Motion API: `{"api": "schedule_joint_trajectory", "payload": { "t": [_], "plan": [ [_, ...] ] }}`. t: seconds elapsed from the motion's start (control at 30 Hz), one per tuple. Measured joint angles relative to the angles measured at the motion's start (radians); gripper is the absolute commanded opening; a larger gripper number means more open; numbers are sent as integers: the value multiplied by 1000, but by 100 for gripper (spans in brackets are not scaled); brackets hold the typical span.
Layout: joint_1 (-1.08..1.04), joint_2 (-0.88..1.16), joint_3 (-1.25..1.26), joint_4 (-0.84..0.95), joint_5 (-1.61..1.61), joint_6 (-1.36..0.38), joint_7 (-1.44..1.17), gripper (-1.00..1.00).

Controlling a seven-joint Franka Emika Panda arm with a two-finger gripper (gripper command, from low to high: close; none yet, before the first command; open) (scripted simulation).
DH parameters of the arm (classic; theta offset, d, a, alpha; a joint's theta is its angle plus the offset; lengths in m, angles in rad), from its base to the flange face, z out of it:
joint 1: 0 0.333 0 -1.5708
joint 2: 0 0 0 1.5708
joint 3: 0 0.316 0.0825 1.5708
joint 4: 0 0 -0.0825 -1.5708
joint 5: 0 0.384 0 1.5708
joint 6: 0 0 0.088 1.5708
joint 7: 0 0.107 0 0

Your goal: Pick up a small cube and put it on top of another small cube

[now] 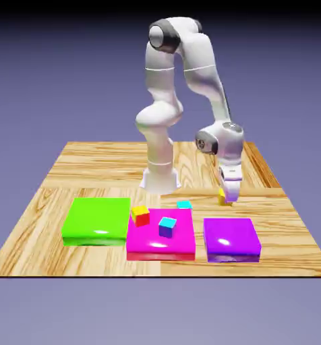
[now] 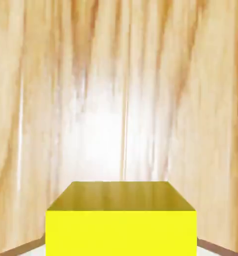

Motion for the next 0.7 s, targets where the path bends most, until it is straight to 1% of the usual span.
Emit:
{"api": "schedule_joint_trajectory", "payload": {
  "t": [0.53,0.57,0.7],
  "plan": [
    [-564,-356,-361,121,-296,-448,-479,-100],
    [-564,-356,-361,121,-296,-448,-479,-100],
    [-539,-211,-389,92,-231,-282,-531,-100]
  ]
}}
